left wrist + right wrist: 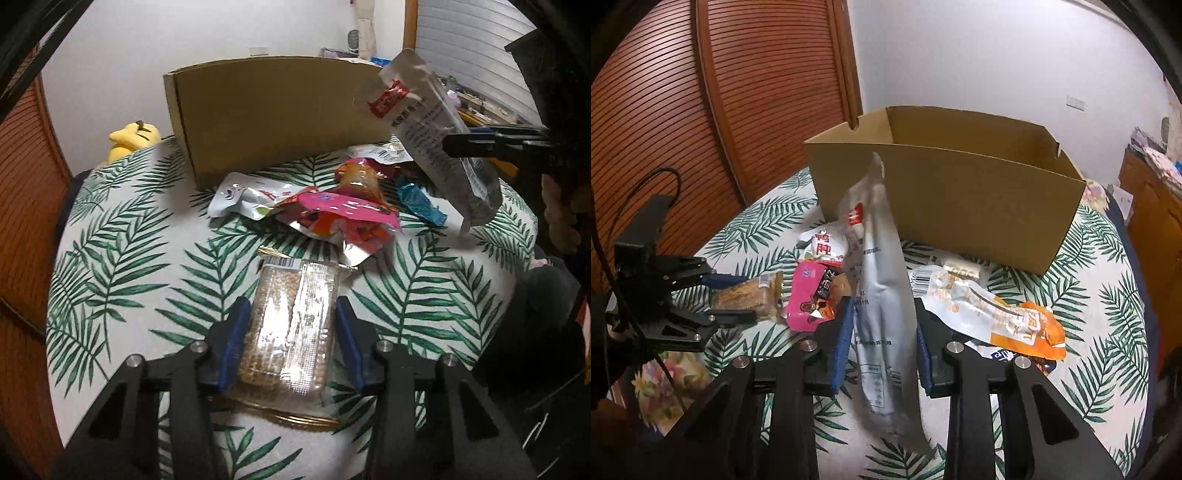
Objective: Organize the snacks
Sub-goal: 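Lift the white pouch with the right gripper while the left gripper grasps the clear granola-bar pack, then carry both packs over the cardboard box and open both grippers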
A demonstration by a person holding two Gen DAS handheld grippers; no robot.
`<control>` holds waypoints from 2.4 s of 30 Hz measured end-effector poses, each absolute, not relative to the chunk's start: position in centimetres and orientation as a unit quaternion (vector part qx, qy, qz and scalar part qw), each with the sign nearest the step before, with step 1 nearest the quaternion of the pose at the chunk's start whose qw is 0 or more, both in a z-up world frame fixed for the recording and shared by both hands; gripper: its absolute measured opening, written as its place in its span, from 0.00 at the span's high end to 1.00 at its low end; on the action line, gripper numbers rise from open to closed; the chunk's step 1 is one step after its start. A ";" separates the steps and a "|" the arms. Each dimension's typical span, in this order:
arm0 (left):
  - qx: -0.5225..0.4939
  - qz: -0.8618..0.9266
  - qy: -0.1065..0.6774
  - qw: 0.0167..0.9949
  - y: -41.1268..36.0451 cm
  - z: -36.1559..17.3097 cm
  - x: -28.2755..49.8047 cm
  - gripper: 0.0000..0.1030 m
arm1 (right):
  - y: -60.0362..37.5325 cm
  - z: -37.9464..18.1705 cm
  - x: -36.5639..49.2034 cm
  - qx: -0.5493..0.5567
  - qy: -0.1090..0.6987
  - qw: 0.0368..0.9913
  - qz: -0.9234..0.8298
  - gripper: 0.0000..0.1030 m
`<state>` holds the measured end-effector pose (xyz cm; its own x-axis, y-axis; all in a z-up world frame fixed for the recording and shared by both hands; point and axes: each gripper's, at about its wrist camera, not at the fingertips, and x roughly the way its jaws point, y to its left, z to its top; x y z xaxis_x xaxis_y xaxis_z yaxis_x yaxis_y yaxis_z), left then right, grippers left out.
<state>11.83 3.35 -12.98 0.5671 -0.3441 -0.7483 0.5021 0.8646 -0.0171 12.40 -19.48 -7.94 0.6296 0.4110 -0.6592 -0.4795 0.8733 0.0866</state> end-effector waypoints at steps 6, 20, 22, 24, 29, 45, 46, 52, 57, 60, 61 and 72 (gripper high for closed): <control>0.118 -0.229 0.408 0.876 2.8 -13.3 11.7 0.46 | -18.8 -7.9 12.5 -0.068 0.349 0.900 0.250 0.79; 0.080 -0.243 0.397 0.882 3.7 -12.1 10.6 0.59 | -19.5 -7.1 11.9 -0.058 0.341 0.907 0.240 0.79; 0.072 -0.238 0.390 0.887 4.0 -11.7 10.4 0.59 | -19.5 -6.9 11.7 -0.059 0.338 0.909 0.238 0.79; 0.062 -0.235 0.380 0.892 4.3 -11.2 10.0 0.59 | -19.5 -6.6 11.5 -0.061 0.335 0.910 0.236 0.79; 0.037 -0.228 0.359 0.904 5.2 -9.4 9.9 0.60 | -19.8 -5.8 11.3 -0.055 0.328 0.914 0.234 0.79; 0.007 -0.236 0.251 0.939 3.3 4.7 17.5 0.60 | -20.0 4.3 15.7 -0.087 0.264 0.934 0.225 0.79; 0.004 -0.236 0.249 0.939 3.2 5.2 18.3 0.60 | -19.9 4.8 16.2 -0.091 0.259 0.935 0.223 0.79; -0.027 -0.242 0.256 0.935 2.7 5.8 24.0 0.60 | -19.8 6.0 19.9 -0.097 0.249 0.939 0.219 0.79; -0.035 -0.232 0.271 0.934 1.5 4.5 28.3 0.60 | -20.4 5.1 23.6 -0.089 0.254 0.939 0.213 0.79; -0.037 -0.227 0.281 0.932 0.5 3.5 30.5 0.60 | -20.7 4.5 25.9 -0.087 0.259 0.939 0.208 0.79; -0.037 -0.226 0.284 0.931 0.3 3.2 30.9 0.60 | -20.8 4.1 26.7 -0.087 0.261 0.939 0.206 0.79; 0.000 -0.220 0.315 0.923 -3.0 -0.1 34.3 0.59 | -20.7 -1.1 31.7 -0.071 0.298 0.932 0.194 0.79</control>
